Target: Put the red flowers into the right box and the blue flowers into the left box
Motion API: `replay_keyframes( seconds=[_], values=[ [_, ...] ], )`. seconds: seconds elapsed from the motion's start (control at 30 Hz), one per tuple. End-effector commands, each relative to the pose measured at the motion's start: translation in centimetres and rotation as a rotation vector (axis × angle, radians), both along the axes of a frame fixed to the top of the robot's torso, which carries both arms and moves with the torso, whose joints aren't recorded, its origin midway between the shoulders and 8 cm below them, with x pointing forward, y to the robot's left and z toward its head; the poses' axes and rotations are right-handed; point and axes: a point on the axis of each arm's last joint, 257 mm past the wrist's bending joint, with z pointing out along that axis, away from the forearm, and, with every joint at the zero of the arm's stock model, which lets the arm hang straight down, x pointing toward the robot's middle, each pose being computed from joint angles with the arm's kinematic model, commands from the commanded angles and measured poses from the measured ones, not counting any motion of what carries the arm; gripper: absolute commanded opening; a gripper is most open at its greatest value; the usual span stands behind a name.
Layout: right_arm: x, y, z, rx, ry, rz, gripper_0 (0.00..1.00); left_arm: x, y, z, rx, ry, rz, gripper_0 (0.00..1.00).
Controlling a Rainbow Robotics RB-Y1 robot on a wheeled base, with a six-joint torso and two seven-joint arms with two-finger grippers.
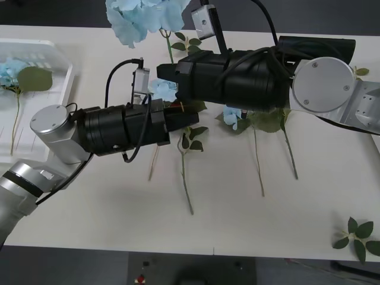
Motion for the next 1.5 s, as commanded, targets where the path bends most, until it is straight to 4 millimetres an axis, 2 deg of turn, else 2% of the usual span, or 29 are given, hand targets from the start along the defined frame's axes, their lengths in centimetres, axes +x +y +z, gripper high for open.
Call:
replay_keyframes(
  seconds=[0.03, 0.3, 0.33, 0.4, 0.43, 0.9, 0.97, 1.0, 1.1, 1.27, 1.5],
  values=[
    [-0.6, 0.9, 1.7, 0.004, -0.047, 0.025, 0.00, 0.1, 0.4, 2.7, -0.011, -0.086, -0.001, 0.00],
    [-0.6, 0.9, 1.7, 0.004, -0.047, 0.025, 0.00, 0.2, 0.5, 3.0, -0.022, -0.082, 0.000, 0.00],
    [-0.6, 0.9, 1.7, 0.004, -0.047, 0.025, 0.13, 0.2, 0.5, 3.0, -0.022, -0.082, 0.000, 0.00],
    [-0.6, 0.9, 1.7, 0.004, -0.047, 0.025, 0.80, 0.1, 0.5, 3.0, -0.023, -0.080, 0.000, 0.00],
    [-0.6, 0.9, 1.7, 0.004, -0.047, 0.025, 1.00, 0.2, 0.6, 2.9, -0.021, -0.079, 0.002, 0.00],
    [-0.6, 0.9, 1.7, 0.004, -0.047, 0.025, 1.00, -0.2, 0.6, 2.5, -0.025, -0.069, -0.003, 0.00],
    [-0.7, 0.7, 0.9, 0.016, -0.022, 0.017, 1.00, -0.3, 0.7, 2.3, -0.023, -0.067, -0.005, 0.00],
    [-0.6, 0.5, 1.9, 0.038, -0.028, 0.012, 1.00, -0.3, 0.8, 2.3, -0.022, -0.068, -0.007, 0.00],
    [-0.8, -0.3, 2.8, 0.061, 0.009, 0.009, 1.00, -0.4, 0.9, 2.4, -0.023, -0.066, -0.010, 0.00],
    [-0.8, -3.4, 4.3, 0.019, 0.051, 0.019, 1.00, -0.4, 1.3, 2.3, -0.030, -0.054, -0.007, 0.00],
    [-1.6, -10.0, 5.6, -0.089, 0.171, 0.044, 1.00, -0.5, 1.4, 2.3, -0.035, -0.048, -0.007, 0.00]
  ],
)
